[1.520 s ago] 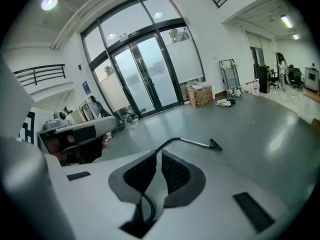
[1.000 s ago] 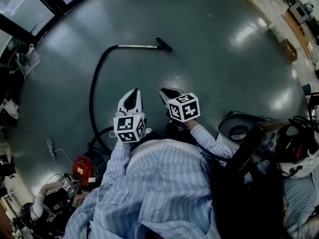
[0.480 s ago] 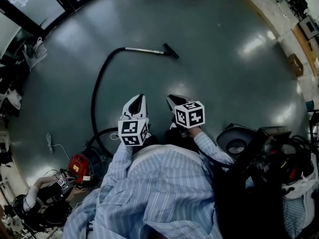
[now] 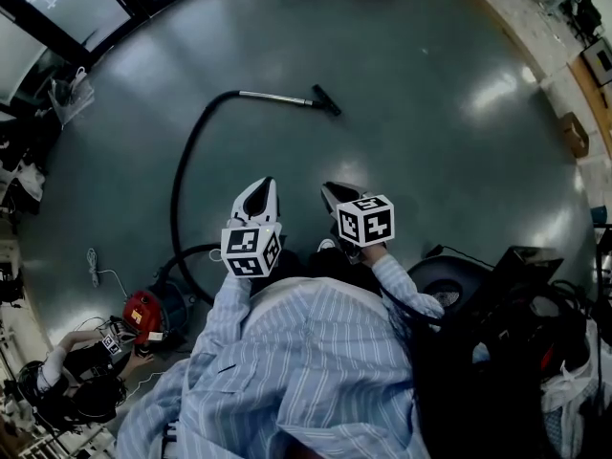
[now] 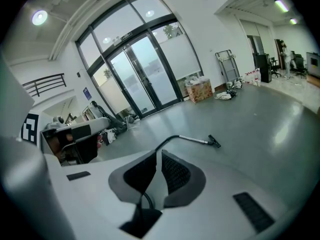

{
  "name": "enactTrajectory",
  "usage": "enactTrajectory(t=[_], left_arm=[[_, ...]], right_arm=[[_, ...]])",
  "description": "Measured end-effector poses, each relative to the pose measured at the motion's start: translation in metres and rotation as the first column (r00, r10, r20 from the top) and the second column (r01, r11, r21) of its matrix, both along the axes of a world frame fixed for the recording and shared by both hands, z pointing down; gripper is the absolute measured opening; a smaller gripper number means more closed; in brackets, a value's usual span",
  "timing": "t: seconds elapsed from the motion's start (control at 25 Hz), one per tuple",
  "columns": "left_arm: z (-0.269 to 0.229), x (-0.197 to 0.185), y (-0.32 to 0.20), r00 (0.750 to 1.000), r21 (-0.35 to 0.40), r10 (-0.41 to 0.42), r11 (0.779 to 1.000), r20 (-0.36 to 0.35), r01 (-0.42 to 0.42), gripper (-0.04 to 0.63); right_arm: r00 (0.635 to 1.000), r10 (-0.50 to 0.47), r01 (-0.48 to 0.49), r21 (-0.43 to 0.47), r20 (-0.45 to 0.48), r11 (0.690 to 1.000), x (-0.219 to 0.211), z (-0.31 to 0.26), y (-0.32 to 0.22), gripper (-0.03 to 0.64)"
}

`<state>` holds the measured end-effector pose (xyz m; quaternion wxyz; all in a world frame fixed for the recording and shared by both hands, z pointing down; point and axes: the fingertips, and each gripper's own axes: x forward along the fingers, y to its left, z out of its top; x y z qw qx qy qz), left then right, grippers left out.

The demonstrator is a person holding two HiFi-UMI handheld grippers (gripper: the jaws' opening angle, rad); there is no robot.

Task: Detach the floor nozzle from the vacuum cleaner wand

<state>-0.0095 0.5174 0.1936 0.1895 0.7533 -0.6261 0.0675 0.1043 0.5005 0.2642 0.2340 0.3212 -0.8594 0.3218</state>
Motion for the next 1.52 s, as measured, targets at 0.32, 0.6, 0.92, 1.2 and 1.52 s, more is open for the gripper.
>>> enactTrajectory(t=[0.32,0.6,0.92,1.2,1.52], left_arm=[[0.005,0.011,-0.008,1.000,-0.026,-0.027,0.999,0.000,0.027,0.006],[0.013,-0.012,-0.042,1.000,-0.041,-0.024,0.999,-0.004,0.023,0.006],[0.024,-0.055,-0.131,0.999,-0.048,0.039,0.998,-0.027,-0.041,0.006],[0.025,-0.131,-0.221,0.994,-0.061,0.105,0.992,-0.028,-0.107,0.006],[0.036,-0.182,-0.299,0.977,-0.082,0.211,0.974,-0.034,-0.213,0.006]], right_arm=[[1.000,-0.003,0.004,-0.014,0.030,1.000,0.015,0.007,-0.015,0.038],[1.000,0.001,-0.001,-0.038,0.021,0.999,0.000,0.018,-0.040,0.038],[0.997,0.074,-0.074,-0.077,-0.008,0.994,-0.030,0.028,-0.117,0.038],[0.994,0.105,-0.108,-0.117,-0.027,0.987,-0.108,0.028,-0.202,0.038],[0.976,0.207,-0.214,-0.150,-0.061,0.965,-0.152,0.033,-0.271,0.038]])
